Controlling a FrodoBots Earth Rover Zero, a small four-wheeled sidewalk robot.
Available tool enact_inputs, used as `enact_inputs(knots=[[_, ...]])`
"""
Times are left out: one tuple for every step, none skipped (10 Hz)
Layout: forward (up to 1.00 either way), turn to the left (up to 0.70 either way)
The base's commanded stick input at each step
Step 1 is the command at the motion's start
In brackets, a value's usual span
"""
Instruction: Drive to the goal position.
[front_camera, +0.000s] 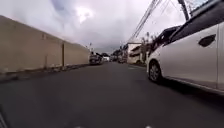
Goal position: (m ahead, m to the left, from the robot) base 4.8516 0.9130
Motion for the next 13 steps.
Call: enact_inputs(knots=[[1.00,0.00],[1.00,0.00],[1.00,0.00],[1.00,0.00],[1.00,0.00],[1.00,0.00],[1.00,0.00],[1.00,0.00],[1.00,0.00],[1.00,0.00],[1.00,-0.04],[1.00,-0.18],[1.00,-0.21]])
